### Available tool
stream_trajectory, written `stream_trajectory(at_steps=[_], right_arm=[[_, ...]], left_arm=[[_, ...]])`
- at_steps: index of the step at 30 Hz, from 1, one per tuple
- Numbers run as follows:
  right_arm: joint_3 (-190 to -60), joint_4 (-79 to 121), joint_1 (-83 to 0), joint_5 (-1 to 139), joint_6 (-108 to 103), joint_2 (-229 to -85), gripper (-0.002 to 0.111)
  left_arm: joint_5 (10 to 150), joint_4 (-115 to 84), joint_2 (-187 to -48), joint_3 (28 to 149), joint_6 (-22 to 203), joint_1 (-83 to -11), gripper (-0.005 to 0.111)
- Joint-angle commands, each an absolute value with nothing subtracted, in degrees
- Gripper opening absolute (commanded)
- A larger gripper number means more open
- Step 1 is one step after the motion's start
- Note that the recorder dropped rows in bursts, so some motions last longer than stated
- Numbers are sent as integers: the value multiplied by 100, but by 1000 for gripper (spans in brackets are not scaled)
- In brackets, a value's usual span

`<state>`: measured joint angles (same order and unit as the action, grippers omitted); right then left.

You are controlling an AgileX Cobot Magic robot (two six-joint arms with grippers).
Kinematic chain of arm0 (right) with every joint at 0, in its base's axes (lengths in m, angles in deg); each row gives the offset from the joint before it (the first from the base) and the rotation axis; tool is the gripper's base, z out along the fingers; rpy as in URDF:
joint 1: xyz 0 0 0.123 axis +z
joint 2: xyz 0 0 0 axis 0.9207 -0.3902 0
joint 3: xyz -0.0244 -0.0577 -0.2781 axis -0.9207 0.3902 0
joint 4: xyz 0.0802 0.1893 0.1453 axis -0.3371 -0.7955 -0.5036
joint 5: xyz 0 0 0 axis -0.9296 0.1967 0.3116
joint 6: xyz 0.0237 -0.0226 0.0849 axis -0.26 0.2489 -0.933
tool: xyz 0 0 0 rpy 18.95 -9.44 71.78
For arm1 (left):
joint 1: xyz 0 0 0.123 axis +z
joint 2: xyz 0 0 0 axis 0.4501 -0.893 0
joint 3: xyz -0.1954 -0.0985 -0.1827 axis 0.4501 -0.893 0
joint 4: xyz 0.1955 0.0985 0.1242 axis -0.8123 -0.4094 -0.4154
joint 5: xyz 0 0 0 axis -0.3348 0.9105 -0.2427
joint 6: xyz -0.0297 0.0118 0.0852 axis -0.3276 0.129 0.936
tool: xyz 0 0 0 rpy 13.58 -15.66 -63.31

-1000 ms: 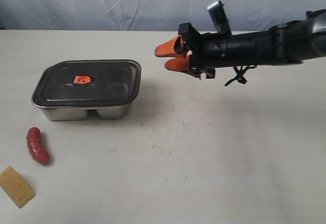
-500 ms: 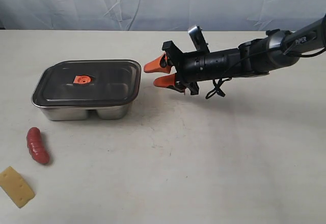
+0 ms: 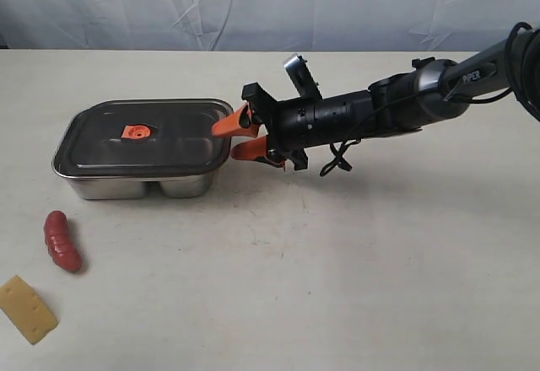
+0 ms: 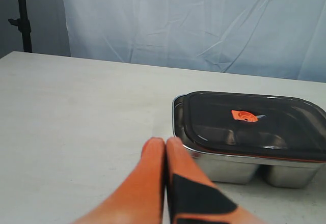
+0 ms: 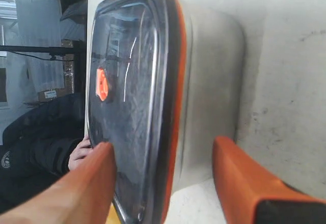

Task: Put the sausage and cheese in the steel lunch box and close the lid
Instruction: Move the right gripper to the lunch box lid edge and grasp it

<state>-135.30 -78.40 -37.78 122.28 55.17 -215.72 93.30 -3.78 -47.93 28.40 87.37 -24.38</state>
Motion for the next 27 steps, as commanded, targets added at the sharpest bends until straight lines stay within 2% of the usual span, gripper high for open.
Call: stream_trajectory(at_steps=[1,18,20,24,27], right_arm=[[-13563,-7881,-3693,12267,5547,-21552,55],[-13563,-7881,-3670,12257,5510,-21552,54],[-13563,-7881,-3670,12257,5452,-21552,47],[-13563,-7881,-3670,12257,5385,-21552,21],[-13563,-7881,-3670,12268,5340,-21552,9]], left_arm=[[9315,-356,-4765,2809,8742,-2461,0],[9315,-356,-4765,2809,8742,-2461,0],[9315,-356,-4765,2809,8742,-2461,0],[9315,-356,-4765,2809,8742,-2461,0],[9315,-356,-4765,2809,8742,-2461,0]])
